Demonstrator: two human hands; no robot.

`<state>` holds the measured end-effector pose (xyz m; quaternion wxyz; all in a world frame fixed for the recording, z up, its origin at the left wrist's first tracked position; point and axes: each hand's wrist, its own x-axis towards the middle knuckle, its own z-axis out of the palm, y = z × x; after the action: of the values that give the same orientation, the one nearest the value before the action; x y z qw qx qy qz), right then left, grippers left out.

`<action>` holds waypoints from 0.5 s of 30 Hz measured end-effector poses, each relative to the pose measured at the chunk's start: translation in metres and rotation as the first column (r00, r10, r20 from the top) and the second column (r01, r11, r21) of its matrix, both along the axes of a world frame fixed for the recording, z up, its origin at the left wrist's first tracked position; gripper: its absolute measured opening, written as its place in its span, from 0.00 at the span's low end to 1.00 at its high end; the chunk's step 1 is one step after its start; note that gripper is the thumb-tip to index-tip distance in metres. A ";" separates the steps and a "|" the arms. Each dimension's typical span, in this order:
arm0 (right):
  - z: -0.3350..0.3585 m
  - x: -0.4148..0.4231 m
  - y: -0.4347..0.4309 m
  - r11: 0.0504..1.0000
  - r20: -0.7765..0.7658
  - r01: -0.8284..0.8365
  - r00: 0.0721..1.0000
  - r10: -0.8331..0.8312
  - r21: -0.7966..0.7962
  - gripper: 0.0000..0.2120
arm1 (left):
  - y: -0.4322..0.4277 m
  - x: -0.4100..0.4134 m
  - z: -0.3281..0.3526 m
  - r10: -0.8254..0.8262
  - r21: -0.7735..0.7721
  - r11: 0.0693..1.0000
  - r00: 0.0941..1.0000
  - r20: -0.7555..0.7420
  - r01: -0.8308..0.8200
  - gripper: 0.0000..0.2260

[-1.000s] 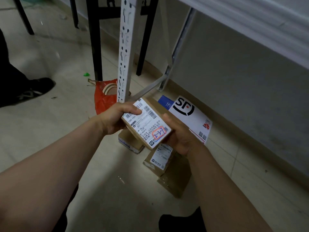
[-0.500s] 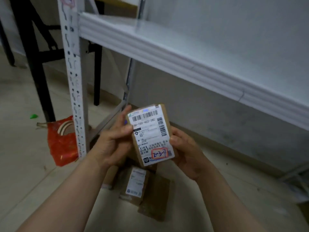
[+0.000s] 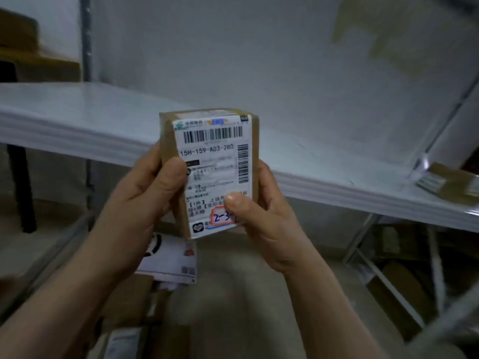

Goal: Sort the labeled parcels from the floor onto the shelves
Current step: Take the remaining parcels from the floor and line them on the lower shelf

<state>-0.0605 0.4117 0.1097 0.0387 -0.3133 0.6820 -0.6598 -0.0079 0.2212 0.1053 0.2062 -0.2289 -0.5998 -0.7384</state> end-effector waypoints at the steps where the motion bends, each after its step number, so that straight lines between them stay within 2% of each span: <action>1: 0.008 0.000 0.022 0.998 -0.024 0.060 0.998 -0.059 0.002 0.30 | 0.021 -0.008 0.011 -0.033 -0.054 0.998 0.999 -0.026 0.032 0.24; 4: 0.033 0.004 0.088 0.972 -0.078 0.232 0.969 -0.235 -0.047 0.28 | 0.087 -0.028 0.043 -0.037 -0.186 0.982 0.995 -0.091 0.020 0.18; 6: 0.048 0.006 0.130 0.937 -0.099 0.333 0.934 -0.343 -0.101 0.26 | 0.133 -0.044 0.058 0.086 -0.308 0.942 0.983 -0.162 -0.133 0.20; 8: 0.059 0.005 0.173 0.890 -0.107 0.427 0.889 -0.446 -0.159 0.25 | 0.183 -0.056 0.070 0.185 -0.380 0.898 0.973 -0.137 -0.224 0.24; 12: 0.071 0.003 0.251 0.762 -0.172 0.616 0.743 -0.647 -0.203 0.27 | 0.279 -0.075 0.085 0.111 -0.398 0.903 0.981 -0.157 -0.165 0.21; 15: 0.074 0.001 0.306 0.684 -0.226 0.692 0.646 -0.729 -0.231 0.29 | 0.341 -0.095 0.088 0.041 -0.392 0.915 0.987 -0.155 -0.099 0.27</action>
<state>-0.0593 0.7177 0.1832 -0.3468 -0.1182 0.7053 -0.6070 -0.1025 0.5627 0.1929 0.2244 -0.2970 -0.7289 -0.5746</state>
